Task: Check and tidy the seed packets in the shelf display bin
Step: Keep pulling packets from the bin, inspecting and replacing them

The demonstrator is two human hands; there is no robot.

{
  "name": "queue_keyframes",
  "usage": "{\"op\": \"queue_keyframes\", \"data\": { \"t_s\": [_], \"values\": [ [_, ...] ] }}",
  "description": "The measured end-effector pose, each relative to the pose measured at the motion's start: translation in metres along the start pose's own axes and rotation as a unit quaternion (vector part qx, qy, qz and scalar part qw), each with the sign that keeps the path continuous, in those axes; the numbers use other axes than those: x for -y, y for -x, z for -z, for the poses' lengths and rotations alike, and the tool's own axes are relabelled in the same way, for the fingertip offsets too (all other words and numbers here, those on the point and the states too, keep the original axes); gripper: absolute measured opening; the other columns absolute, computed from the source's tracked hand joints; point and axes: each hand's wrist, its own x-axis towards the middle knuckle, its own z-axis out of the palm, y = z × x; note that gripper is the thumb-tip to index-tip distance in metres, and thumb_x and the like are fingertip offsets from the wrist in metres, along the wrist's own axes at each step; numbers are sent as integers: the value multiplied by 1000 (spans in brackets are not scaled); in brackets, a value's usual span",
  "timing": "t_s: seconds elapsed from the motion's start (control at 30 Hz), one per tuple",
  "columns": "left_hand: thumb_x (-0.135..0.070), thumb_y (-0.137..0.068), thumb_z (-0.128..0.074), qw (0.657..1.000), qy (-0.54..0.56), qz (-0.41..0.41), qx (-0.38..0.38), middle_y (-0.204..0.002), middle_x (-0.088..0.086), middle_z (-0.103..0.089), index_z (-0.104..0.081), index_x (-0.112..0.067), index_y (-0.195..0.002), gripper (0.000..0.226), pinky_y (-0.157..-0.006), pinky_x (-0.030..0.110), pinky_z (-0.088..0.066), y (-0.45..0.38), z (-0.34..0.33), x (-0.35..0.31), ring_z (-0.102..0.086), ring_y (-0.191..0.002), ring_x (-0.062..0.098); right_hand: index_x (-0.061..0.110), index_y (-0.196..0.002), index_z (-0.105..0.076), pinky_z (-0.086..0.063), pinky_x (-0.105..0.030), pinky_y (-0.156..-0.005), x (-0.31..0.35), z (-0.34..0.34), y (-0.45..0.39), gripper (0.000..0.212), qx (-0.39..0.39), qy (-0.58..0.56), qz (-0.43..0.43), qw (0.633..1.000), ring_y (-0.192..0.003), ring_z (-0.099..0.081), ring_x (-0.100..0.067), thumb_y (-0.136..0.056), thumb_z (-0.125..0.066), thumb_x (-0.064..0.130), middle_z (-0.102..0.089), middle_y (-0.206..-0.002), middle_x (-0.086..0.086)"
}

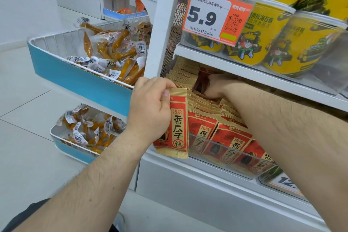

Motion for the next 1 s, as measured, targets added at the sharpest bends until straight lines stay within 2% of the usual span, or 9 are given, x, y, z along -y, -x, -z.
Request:
{"op": "queue_keyframes", "data": {
  "t_s": [0.17, 0.33, 0.4, 0.47, 0.53, 0.63, 0.77, 0.87, 1.0],
  "values": [
    [-16, -93, -45, 1000, 6, -12, 24, -89, -16, -56, -67, -18, -96, 22, -82, 10, -30, 1, 0, -2, -45, -94, 11, 14, -125, -57, -50, -34, -82, 3, 1, 14, 41, -7, -17, -1, 1000, -104, -61, -29, -91, -59, 36, -62, -120, -9],
    [-16, -91, -48, 998, 43, -18, 47, -92, -9, -64, -72, -17, -99, 25, -84, 33, -46, 3, -1, -8, -56, -94, 14, 14, -133, -56, -42, -34, -92, 8, 24, 70, 47, 4, -38, 58, 998, -120, -54, -29, -102, -38, 44, -58, -135, -9],
    [-17, -91, -49, 996, 62, -13, 55, -93, -9, -65, -73, -18, -99, 25, -84, 29, -48, 4, -1, -12, -58, -95, 10, 14, -111, -68, -45, -34, -84, 5, 30, 104, 42, -31, -82, 110, 990, -103, -61, -27, -103, -37, 41, -69, -110, -7],
    [-16, -90, -50, 994, 85, -6, 68, -91, -15, -63, -73, -18, -99, 25, -83, 17, -46, 7, -3, -16, -58, -94, 4, 14, -76, -64, -46, -36, -65, -1, 27, 141, 39, -173, -126, 164, 963, -73, -60, -24, -100, -41, 35, -63, -70, 0],
    [-14, -89, -51, 991, 107, 4, 84, -92, -20, -62, -74, -18, -99, 25, -82, 9, -43, 10, -6, -20, -57, -96, -1, 16, -66, -59, -44, -36, -57, -4, 19, 174, 35, -278, -195, 176, 924, -60, -54, -18, -94, -47, 33, -56, -58, 6],
    [-13, -89, -53, 986, 121, 10, 110, -94, -20, -64, -74, -23, -98, 24, -83, 10, -44, 18, -13, -31, -58, -96, -3, 24, -73, -66, -50, -30, -58, -4, 4, 199, 27, -220, -358, 117, 900, -61, -59, -7, -82, -57, 47, -65, -67, 9],
    [-14, -88, -66, 966, 180, 100, 157, -85, -18, -67, -67, -34, -85, 21, -81, 24, -54, 26, -20, -42, -63, -86, -1, 15, -68, -65, -55, -44, -58, -12, -12, 202, 25, -156, -399, 86, 900, -63, -64, -25, -83, -70, 34, -66, -65, -4],
    [-22, -79, -77, 919, 267, 215, 192, -70, -8, -67, -69, -24, -74, 10, -64, 32, -57, 24, -18, -43, -65, -68, 9, 11, -67, -66, -51, -36, -55, -21, -15, 207, 26, -140, -452, 94, 876, -57, -60, -23, -90, -67, 23, -66, -65, -8],
    [-24, -75, -70, 861, 346, 291, 232, -66, 0, -69, -74, -17, -67, 11, -55, 25, -54, 22, -13, -45, -65, -61, 14, 5, -69, -65, -42, -21, -44, -30, -10, 215, 32, -58, -566, 33, 822, -45, -54, -9, -96, -59, 21, -59, -51, -2]
  ]
}}
